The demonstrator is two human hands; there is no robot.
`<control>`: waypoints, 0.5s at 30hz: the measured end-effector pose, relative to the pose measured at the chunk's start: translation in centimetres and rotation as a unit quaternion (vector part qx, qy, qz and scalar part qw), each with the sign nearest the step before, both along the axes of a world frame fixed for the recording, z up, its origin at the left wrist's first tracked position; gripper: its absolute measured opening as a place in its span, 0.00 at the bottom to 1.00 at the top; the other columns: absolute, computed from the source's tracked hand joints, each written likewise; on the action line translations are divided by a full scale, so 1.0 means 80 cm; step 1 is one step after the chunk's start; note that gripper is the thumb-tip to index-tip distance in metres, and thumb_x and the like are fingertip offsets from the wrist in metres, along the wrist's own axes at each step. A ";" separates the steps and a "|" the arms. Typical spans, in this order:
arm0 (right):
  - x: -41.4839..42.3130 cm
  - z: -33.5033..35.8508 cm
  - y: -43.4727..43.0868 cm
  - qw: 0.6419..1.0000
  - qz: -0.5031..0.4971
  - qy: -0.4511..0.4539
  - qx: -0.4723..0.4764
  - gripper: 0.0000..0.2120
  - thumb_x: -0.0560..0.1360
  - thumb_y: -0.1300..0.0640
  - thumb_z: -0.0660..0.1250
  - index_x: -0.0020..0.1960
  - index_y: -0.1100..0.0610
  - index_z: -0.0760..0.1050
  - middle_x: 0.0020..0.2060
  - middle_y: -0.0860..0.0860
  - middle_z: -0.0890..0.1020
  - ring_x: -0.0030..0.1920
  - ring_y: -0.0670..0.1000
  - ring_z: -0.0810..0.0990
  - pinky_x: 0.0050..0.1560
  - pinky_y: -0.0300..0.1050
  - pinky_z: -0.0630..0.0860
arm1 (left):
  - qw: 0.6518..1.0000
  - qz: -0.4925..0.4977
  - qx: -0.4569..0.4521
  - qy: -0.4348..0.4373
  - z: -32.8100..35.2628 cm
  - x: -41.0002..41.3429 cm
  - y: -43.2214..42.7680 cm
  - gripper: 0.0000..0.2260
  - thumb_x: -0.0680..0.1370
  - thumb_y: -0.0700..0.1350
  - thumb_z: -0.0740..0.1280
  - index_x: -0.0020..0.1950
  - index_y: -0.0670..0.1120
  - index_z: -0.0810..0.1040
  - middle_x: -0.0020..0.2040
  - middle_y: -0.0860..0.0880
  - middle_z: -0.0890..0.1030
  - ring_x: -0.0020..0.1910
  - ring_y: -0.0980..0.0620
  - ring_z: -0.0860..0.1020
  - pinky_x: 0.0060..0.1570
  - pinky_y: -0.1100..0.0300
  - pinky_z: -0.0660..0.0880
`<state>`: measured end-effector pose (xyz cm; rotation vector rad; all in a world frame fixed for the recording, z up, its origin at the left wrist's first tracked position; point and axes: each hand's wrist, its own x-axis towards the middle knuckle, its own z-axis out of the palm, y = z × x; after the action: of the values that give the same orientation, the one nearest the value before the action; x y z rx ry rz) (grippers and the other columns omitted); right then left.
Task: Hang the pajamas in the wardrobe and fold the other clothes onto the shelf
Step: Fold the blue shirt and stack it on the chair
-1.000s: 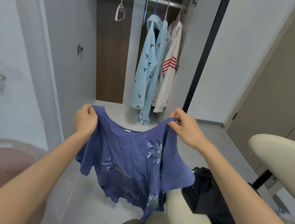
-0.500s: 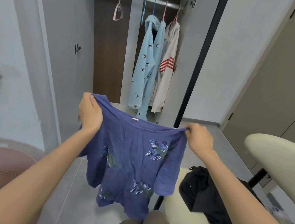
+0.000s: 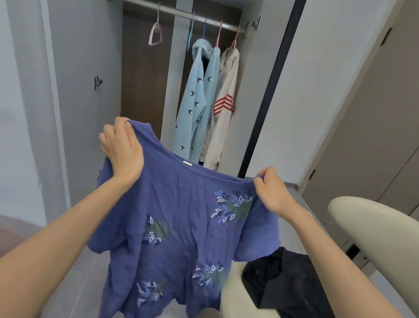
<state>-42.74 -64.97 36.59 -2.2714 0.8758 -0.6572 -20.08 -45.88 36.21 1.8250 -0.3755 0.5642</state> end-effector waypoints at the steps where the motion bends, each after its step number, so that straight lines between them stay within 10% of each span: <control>1: -0.006 0.005 0.000 1.000 -0.001 0.003 -0.024 0.04 0.77 0.62 0.55 0.46 0.60 0.68 0.33 0.50 0.72 0.34 0.49 0.69 0.33 0.38 0.67 | 1.000 0.001 -0.012 0.001 0.008 -0.001 -0.001 0.14 0.84 0.43 0.49 0.59 0.38 0.71 0.56 0.35 0.73 0.56 0.38 0.69 0.55 0.49 0.63; 8: -0.041 0.016 0.003 0.991 0.032 0.129 0.033 0.20 0.75 0.65 0.62 0.28 0.55 0.58 0.23 0.50 0.64 0.26 0.46 0.69 0.26 0.32 0.67 | 0.998 -0.054 -0.031 0.009 0.027 -0.020 -0.014 0.14 0.84 0.43 0.48 0.58 0.38 0.71 0.57 0.36 0.73 0.57 0.40 0.68 0.56 0.49 0.64; 15: -0.056 -0.010 -0.003 0.999 -0.045 0.021 0.018 0.21 0.76 0.57 0.67 0.29 0.56 0.60 0.25 0.51 0.61 0.27 0.48 0.57 0.28 0.41 0.52 | 0.947 -0.245 0.208 0.013 0.003 -0.022 -0.008 0.09 0.75 0.41 0.64 0.55 0.43 0.75 0.58 0.41 0.68 0.61 0.43 0.65 0.59 0.54 0.64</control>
<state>-47.22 -65.21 35.80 -2.2331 1.0064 -0.6294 -21.83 -46.52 36.46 2.0308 -0.9556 0.1138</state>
